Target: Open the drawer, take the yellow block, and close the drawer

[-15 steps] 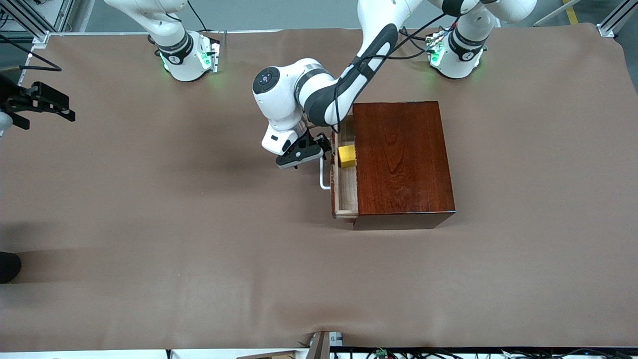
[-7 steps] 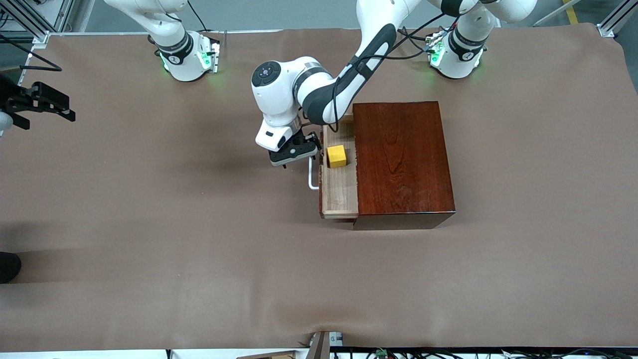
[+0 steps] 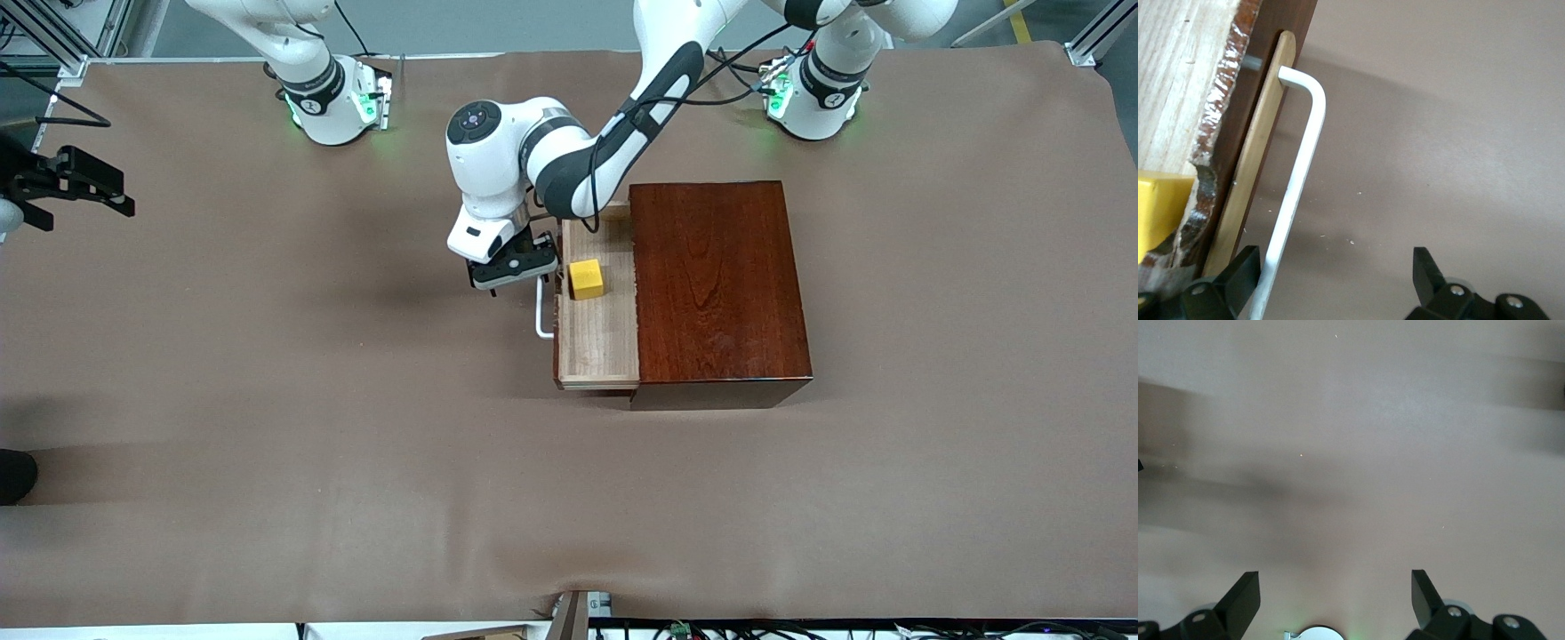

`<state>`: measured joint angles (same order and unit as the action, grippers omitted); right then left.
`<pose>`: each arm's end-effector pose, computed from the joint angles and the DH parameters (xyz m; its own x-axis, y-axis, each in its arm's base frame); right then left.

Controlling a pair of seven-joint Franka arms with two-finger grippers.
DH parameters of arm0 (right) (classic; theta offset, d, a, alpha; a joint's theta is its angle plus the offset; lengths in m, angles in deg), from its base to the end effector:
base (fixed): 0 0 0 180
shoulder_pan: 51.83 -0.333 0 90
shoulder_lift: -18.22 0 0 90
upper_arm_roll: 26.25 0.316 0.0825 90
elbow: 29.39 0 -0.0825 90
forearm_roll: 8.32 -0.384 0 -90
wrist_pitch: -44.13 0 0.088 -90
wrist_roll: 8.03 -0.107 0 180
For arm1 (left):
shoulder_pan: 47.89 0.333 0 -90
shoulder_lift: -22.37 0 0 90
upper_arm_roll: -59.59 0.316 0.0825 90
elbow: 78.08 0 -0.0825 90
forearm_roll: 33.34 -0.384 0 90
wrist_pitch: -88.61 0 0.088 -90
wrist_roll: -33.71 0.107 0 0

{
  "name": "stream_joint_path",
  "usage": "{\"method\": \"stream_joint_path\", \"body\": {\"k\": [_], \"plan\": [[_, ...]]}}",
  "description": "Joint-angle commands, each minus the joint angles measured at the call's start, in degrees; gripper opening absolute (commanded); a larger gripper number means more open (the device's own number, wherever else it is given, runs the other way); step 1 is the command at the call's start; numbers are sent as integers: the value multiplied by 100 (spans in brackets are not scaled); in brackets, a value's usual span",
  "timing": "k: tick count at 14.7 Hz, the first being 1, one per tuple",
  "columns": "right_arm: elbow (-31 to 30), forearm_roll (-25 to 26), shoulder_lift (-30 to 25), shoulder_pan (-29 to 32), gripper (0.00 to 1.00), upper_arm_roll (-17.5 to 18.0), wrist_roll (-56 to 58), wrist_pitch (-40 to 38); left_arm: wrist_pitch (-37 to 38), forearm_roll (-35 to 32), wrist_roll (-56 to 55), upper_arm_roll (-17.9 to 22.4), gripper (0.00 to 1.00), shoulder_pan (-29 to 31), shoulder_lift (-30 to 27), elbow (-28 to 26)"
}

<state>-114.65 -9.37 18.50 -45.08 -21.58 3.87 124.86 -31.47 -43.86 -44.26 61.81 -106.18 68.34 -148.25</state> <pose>0.5389 -0.0175 0.6467 0.9817 0.1736 -0.0782 0.1712 -0.9846 -0.0355 0.4256 -0.6311 0.2988 0.9405 0.2750 0.1993 0.2771 -0.9607 0.0178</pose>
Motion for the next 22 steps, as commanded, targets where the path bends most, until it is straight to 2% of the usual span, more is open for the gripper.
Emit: {"method": "stream_joint_path", "body": {"k": [1,5,8,11,15,18,20,22], "plan": [[10,17,-19,98,100,86,66,-5,-43,147,-156,32,100,-77,61,187],[-8,-18,-2,134,100,77,57,12,256,147,-148,42,100,-68,-18,170],[-8,-54,60,134,100,86,-30,21,440,138,-121,77,100,-51,-395,170],[-8,-229,60,125,100,86,-660,-5,836,68,-60,138,100,11,-912,152],[-25,-501,130,19,100,95,-1699,-32,1705,102,484,147,100,423,-1791,30],[-17,-678,130,-138,100,121,-2278,-32,1864,156,888,112,100,862,-2319,-93],[-8,-695,130,-279,100,130,-3006,-32,2293,173,1606,94,100,1196,-2662,-173],[-8,-800,139,-446,100,130,-3737,-32,2813,488,2635,103,100,1749,-3040,-173]]}}
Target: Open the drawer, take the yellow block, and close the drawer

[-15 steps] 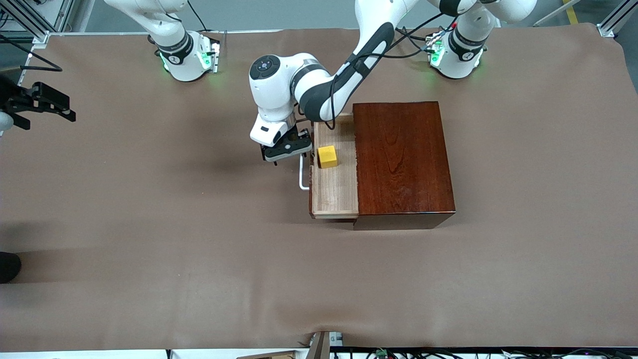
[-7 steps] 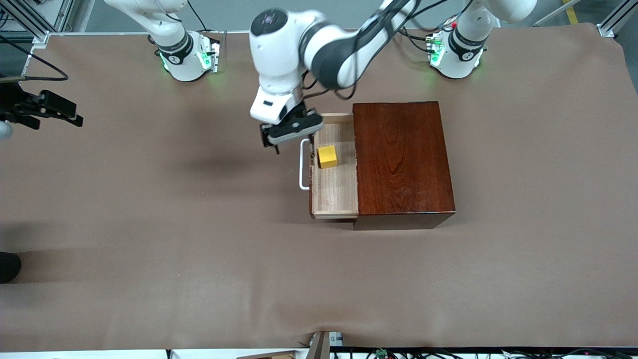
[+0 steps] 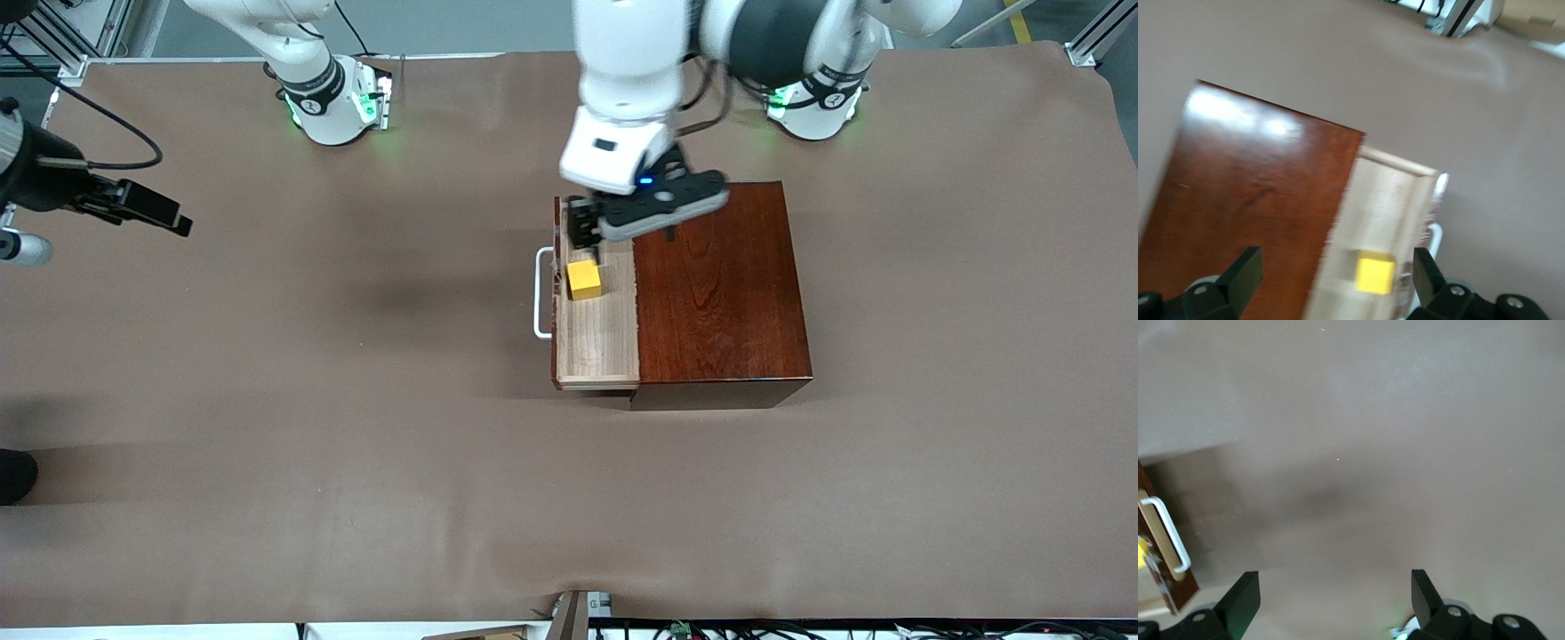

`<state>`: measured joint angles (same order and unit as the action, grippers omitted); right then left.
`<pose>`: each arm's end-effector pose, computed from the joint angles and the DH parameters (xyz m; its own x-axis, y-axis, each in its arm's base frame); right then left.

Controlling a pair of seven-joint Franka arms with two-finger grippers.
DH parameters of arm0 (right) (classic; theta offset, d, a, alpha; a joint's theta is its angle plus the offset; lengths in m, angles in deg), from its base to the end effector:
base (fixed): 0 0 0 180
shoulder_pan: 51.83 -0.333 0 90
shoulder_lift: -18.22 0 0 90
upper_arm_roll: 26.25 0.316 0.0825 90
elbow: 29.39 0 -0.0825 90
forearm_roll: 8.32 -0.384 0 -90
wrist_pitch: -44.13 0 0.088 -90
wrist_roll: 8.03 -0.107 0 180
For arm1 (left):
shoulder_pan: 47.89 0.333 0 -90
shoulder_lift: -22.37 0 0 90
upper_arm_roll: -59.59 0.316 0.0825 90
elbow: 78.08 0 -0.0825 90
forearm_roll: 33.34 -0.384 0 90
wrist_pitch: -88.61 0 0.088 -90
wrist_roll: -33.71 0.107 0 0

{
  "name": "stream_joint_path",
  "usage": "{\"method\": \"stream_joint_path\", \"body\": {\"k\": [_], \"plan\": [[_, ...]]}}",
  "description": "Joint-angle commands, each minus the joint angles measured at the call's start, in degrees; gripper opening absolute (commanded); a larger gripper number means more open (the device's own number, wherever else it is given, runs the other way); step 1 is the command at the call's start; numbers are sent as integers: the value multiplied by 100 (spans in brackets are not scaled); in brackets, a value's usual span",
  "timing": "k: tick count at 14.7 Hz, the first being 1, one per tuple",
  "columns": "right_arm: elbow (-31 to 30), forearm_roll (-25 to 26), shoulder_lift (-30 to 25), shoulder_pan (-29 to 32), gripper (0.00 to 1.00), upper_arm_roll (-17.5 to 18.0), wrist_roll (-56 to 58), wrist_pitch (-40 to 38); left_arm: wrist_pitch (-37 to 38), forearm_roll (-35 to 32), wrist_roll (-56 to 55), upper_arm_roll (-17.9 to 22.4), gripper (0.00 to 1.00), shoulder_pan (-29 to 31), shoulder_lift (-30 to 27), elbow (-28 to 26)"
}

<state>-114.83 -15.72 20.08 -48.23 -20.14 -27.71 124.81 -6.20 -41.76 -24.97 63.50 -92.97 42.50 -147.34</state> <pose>0.5462 0.0383 0.6314 0.9501 -0.2725 -0.1515 -0.2873 -0.9540 -0.0861 0.5057 -0.4347 0.5915 0.9389 0.2845 0.1937 0.2914 -0.9566 -0.0079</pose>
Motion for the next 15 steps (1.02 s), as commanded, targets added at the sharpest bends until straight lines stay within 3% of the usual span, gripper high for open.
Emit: {"method": "stream_joint_path", "body": {"k": [1,3,8,11,15], "plan": [[10,-261,-19,-192,100,-14,-825,-18,392,358,961,-66,100,657,-588,-264],[19,-367,16,-359,100,-14,-1387,-18,690,437,1392,-66,100,1087,-808,-273],[19,-376,113,-693,100,-14,-2425,0,1481,902,3835,-75,100,2554,-1239,-247],[28,-376,218,-974,100,-14,-3312,35,1597,1070,4118,-84,100,3259,-1362,-220],[37,-359,385,-1492,100,-14,-4235,105,1869,956,4523,-40,100,3689,-1512,-299]]}}
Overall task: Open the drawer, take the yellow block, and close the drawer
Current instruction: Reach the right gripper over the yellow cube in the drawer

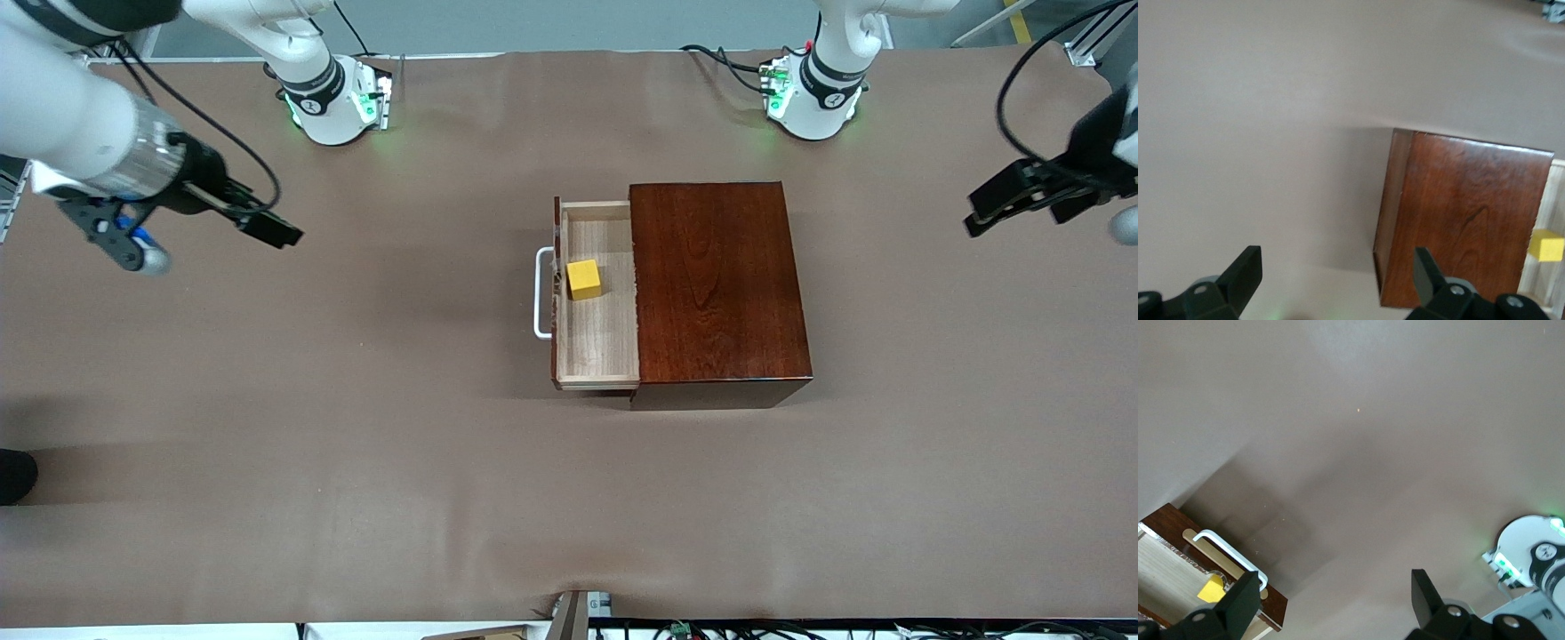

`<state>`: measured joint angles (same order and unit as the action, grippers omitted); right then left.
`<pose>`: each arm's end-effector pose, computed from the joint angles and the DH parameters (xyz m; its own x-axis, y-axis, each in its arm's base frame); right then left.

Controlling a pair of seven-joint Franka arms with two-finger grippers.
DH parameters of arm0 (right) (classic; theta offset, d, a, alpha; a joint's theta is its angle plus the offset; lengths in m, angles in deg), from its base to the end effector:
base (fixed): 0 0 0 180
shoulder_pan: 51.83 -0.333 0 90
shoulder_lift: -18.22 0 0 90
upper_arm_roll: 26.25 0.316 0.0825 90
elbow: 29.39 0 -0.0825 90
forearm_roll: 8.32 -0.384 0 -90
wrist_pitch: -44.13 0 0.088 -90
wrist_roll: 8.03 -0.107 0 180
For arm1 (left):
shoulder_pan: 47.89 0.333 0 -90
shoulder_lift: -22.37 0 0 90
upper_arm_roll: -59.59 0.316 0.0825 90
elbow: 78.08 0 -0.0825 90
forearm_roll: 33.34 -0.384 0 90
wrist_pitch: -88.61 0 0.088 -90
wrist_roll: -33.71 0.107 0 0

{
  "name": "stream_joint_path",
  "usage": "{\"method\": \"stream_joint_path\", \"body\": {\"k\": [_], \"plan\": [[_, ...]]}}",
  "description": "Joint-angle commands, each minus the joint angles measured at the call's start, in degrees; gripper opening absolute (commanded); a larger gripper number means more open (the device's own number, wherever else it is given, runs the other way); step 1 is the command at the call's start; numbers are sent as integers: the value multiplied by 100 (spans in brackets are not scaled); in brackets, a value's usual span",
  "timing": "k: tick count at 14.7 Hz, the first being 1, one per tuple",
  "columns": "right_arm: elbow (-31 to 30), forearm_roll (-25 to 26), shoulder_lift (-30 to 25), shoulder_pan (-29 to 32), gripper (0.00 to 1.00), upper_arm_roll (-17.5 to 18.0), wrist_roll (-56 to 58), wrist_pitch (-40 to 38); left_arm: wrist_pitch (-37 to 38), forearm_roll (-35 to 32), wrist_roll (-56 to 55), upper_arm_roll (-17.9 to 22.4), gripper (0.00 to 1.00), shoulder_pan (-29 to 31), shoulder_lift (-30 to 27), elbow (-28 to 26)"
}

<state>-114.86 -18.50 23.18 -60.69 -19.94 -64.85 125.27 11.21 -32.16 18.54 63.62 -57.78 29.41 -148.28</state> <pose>0.5392 0.1651 0.6029 0.7311 -0.6377 -0.2423 -0.6512 -0.7583 0.0306 0.5615 -0.0636 0.6952 0.9876 0.1568 0.0000 0.1568 -0.9876 0.0119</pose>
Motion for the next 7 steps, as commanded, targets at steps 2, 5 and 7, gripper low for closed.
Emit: {"method": "stream_joint_path", "body": {"k": [2,5,7], "plan": [[39,-107,146,-406,100,-34,-1100,260,94,-3,286,-61,100,242,-359,-485],[39,-124,321,-862,100,-34,-1918,453,-352,-73,287,-96,100,225,-850,-1352],[30,-168,453,-1126,100,-34,-2576,770,-1037,-73,287,-183,100,207,-1343,-2205]]}}
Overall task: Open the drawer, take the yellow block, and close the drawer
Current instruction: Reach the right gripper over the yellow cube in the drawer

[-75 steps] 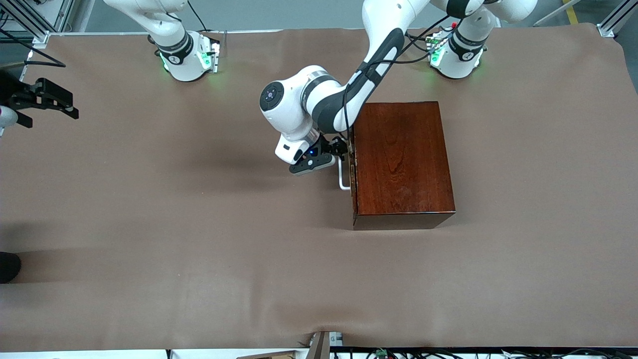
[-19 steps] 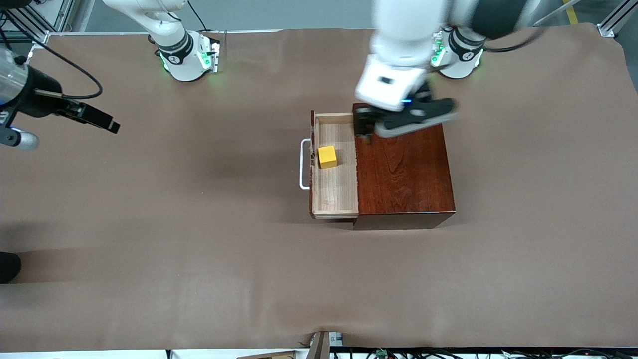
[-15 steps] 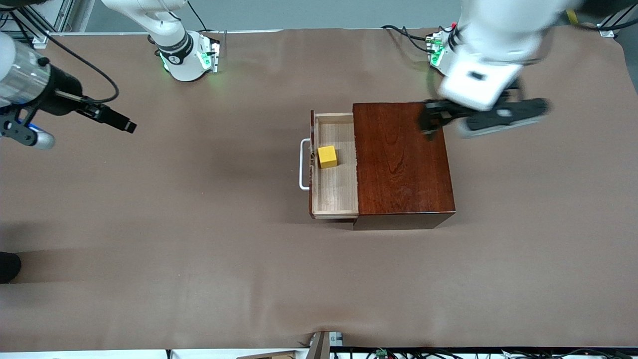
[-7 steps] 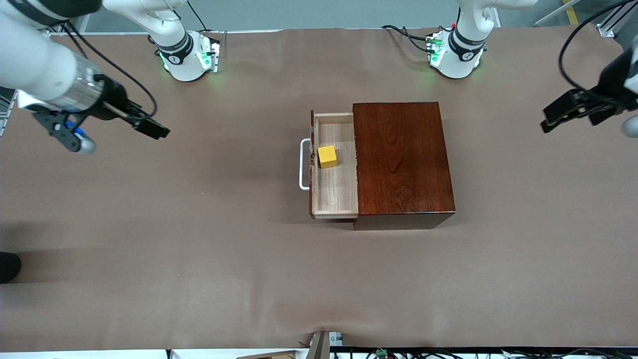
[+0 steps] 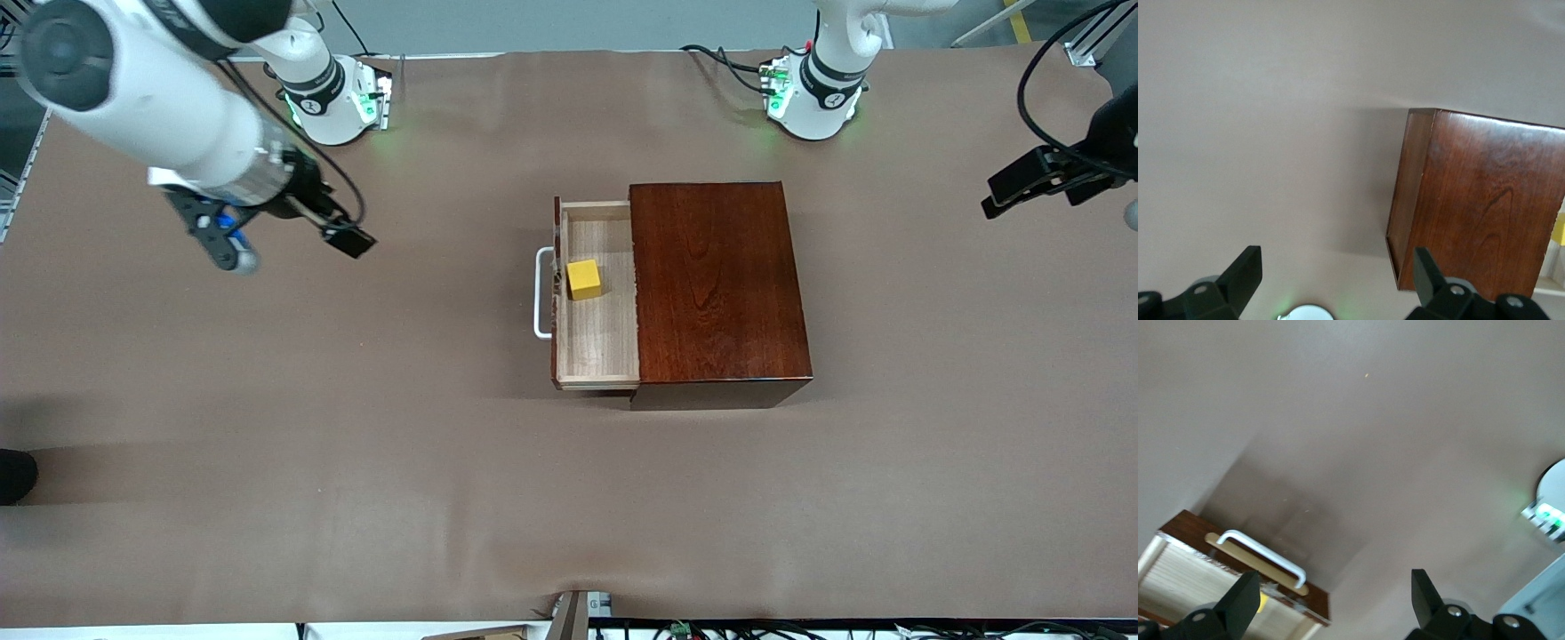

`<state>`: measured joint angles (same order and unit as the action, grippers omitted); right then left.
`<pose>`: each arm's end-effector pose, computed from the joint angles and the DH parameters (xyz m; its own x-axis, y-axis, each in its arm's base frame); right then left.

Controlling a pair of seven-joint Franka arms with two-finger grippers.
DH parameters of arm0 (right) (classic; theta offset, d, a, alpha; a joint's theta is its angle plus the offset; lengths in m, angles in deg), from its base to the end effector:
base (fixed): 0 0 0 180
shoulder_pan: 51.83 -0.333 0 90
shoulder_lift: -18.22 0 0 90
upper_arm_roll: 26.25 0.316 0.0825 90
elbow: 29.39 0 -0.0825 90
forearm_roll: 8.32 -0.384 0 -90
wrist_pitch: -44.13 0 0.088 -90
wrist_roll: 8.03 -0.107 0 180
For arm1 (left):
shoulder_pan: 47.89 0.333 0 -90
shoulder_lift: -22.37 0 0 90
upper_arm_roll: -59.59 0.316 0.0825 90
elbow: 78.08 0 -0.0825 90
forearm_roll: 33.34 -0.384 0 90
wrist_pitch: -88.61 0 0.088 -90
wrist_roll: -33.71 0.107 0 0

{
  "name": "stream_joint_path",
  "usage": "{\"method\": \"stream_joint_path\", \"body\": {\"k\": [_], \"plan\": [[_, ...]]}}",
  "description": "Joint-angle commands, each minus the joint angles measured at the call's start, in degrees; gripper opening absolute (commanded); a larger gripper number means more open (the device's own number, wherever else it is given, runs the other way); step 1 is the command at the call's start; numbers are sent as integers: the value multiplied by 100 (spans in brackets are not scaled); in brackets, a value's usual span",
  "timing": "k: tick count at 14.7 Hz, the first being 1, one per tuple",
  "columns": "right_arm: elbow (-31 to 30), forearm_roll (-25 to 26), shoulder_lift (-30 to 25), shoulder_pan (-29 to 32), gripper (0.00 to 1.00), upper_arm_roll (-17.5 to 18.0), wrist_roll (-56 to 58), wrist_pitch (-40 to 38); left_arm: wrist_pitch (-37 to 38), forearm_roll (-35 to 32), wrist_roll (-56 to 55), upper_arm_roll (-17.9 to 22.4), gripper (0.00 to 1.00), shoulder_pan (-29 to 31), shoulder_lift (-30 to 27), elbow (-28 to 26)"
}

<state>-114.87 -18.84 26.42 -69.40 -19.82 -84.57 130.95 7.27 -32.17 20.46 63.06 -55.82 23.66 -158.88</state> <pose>0.5323 0.2543 0.5776 0.5866 -0.7795 -0.2198 -0.7878 -0.6121 0.0682 0.5433 -0.0453 0.6735 0.9886 0.1497 -0.0170 0.1500 -0.9886 0.0154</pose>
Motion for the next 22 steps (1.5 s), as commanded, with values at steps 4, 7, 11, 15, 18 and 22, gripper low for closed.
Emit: {"method": "stream_joint_path", "body": {"k": [4,7,11,15,18,22], "plan": [[40,-126,418,-774,100,-46,-1651,844,-805,-125,148,-215,100,-7,-832,-1377],[40,-65,655,-1186,100,-55,-2634,1082,-778,-134,209,-223,100,-24,-815,-1289],[58,-73,1060,-1503,100,-55,-3568,1511,-769,-134,174,-408,100,-24,-771,-1202],[163,-47,1499,-1872,100,-64,-4281,2250,-743,-397,261,-609,100,-24,-762,-1227],[427,-64,1763,-1908,100,-64,-4474,2286,-708,-530,508,-707,100,37,-762,-1201],[454,-38,2150,-2189,100,-64,-4589,2611,-708,-521,596,-1144,100,553,-753,-1192]]}}
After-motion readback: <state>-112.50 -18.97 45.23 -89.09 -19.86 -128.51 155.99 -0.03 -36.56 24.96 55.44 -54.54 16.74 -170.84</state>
